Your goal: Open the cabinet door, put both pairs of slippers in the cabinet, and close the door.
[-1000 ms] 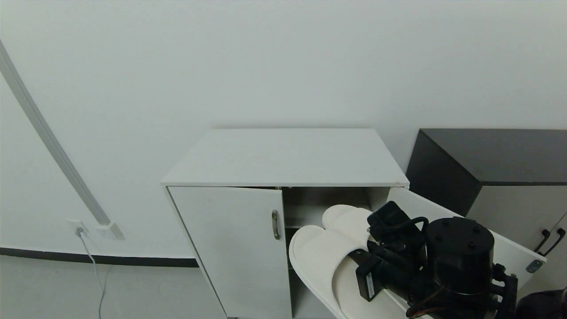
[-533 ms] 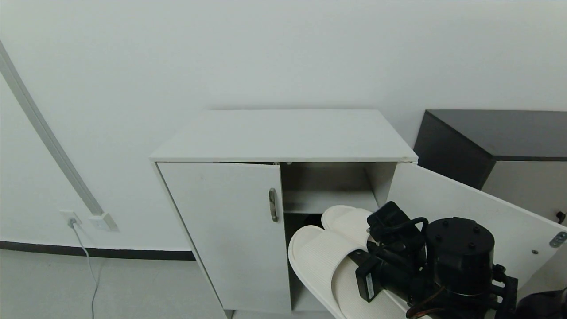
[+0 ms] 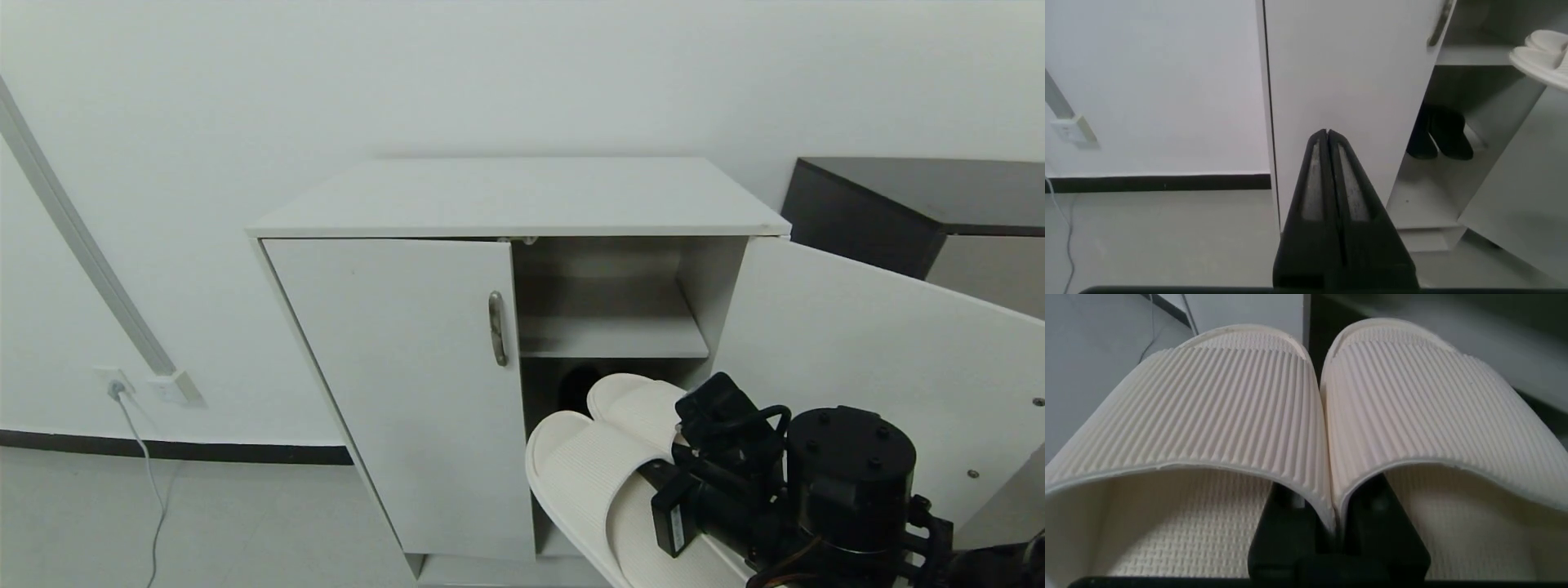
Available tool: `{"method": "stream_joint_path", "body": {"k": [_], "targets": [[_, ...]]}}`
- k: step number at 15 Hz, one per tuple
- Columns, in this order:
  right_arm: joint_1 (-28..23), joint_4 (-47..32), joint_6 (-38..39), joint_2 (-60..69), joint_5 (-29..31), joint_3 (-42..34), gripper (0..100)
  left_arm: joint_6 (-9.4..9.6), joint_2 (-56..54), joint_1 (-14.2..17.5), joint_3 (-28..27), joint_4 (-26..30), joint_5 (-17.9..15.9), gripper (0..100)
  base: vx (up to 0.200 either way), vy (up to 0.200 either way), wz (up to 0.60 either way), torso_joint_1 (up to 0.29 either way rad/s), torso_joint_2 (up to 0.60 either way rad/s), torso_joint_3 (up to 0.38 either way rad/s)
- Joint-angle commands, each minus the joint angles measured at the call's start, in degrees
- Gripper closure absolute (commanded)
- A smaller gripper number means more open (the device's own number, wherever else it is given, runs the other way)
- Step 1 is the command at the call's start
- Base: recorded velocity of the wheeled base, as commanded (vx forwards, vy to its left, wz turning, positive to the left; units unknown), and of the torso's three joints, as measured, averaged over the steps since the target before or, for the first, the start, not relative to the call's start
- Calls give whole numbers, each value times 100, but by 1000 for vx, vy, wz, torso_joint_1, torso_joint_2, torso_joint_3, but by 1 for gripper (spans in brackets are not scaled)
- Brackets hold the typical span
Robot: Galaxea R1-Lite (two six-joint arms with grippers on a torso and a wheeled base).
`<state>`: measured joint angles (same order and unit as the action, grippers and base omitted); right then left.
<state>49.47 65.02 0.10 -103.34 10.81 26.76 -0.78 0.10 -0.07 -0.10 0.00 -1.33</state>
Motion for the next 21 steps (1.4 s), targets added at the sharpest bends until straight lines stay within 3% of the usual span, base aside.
{"method": "stream_joint_path", "body": {"k": [1, 11, 18, 21], "targets": [[1, 10, -1, -55, 0, -4, 100, -1, 8, -1, 1, 0, 1, 100, 0, 0, 0, -134, 481, 339], [28, 19, 8, -99, -9, -74, 100, -1, -1, -1, 1, 0, 1, 100, 0, 0, 0, -60, 417, 358], [54, 300, -54, -266, 35, -153, 100, -1, -1, -1, 1, 0, -8, 100, 0, 0, 0, 1, 29, 24], [54, 608, -89, -424, 0, -197, 100, -1, 8, -1, 1, 0, -8, 100, 0, 0, -400, 2, 3, 2]]}}
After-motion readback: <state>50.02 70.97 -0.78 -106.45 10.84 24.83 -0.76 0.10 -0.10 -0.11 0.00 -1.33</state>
